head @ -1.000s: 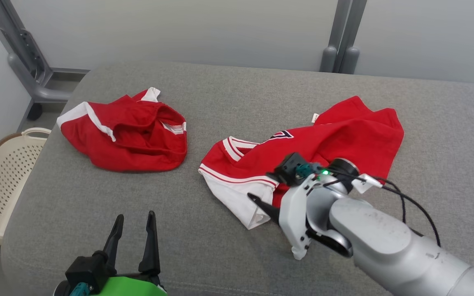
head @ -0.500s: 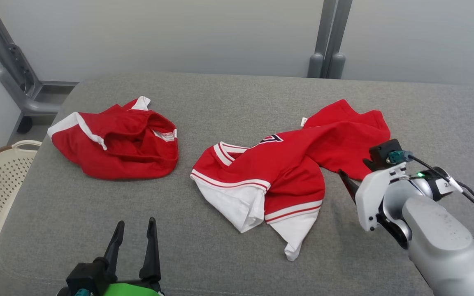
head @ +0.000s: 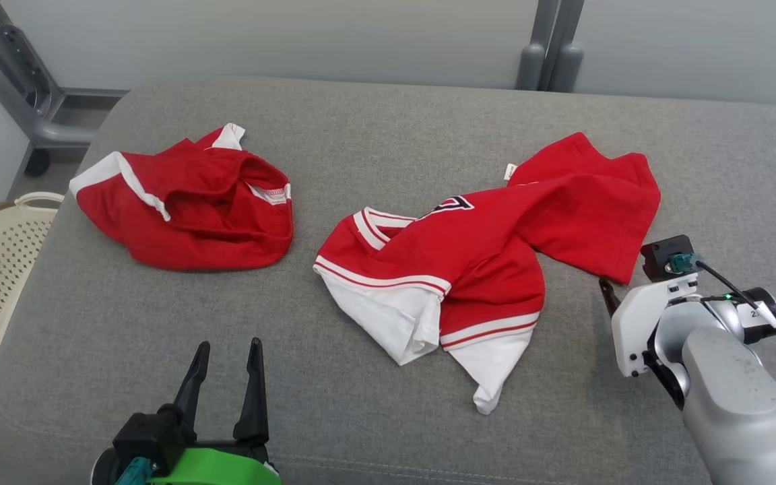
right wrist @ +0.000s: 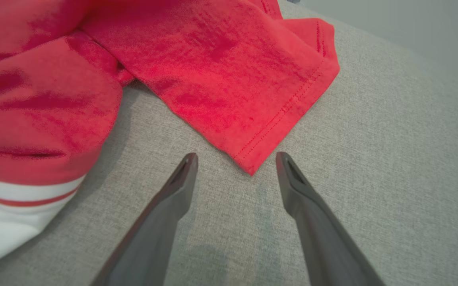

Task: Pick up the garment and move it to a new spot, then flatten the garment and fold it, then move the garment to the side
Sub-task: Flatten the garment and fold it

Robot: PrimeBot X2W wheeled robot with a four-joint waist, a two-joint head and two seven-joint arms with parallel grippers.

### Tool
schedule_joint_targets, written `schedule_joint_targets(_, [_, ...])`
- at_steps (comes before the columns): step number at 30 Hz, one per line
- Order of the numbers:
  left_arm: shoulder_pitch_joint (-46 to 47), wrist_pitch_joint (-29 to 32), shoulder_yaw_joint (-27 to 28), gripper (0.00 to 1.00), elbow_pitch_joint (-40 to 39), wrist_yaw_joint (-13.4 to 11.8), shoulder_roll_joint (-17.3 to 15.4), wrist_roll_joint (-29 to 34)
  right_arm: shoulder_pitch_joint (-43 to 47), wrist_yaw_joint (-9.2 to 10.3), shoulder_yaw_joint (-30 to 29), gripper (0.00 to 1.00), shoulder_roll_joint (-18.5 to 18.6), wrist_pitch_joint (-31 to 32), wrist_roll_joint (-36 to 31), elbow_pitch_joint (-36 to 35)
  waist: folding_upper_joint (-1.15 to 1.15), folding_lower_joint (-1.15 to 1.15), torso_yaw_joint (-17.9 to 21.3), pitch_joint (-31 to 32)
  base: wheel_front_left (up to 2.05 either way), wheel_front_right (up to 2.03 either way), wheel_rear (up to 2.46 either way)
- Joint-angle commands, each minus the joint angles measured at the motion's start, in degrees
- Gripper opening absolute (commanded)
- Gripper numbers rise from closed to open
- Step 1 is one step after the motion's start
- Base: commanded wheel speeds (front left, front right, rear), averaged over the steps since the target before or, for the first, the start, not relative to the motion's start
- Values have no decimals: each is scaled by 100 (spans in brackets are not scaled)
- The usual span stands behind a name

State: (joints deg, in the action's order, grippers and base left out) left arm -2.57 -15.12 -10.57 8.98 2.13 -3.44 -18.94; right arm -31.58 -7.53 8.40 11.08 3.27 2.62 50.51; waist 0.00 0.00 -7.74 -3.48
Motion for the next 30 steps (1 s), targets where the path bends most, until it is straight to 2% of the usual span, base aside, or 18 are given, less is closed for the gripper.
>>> schedule_joint_targets(1, [94, -1, 0, 100, -20, 32, -29, 38, -65, 8, -84, 100, 11, 2, -112, 24, 0, 0, -89, -200, 0, 0, 0])
schedule_joint_targets(10, [282, -1, 11, 100, 19, 63, -22, 49, -219, 8, -791, 100, -167, -8, -795, 206, 0, 0, -226, -504, 0, 0, 0])
schedule_joint_targets(11, [291, -1, 18, 100, 22, 66, -21, 52, -242, 8, -848, 96, -187, -13, -849, 225, 0, 0, -231, -517, 0, 0, 0])
schedule_joint_targets(13, [317, -1, 28, 100, 31, 70, -19, 54, -283, 8, -956, 29, -210, -9, -933, 268, 0, 0, -235, -542, 0, 0, 0])
schedule_joint_targets(14, [326, -1, 35, 100, 37, 71, -19, 54, -295, 8, -1009, 0, -228, -14, -963, 290, 0, 0, -233, -550, 0, 0, 0])
schedule_joint_targets(22, [303, -1, 69, 100, 102, 54, -2, 36, -210, 8, -1379, 0, -293, -295, -1186, 126, 0, 0, -144, -449, 0, 0, 0])
schedule_joint_targets(30, [151, -1, 125, 100, 120, 12, 10, -17, 350, 8, -1922, 0, -305, -317, -1221, -880, 0, 0, 28, -245, 0, 0, 0])
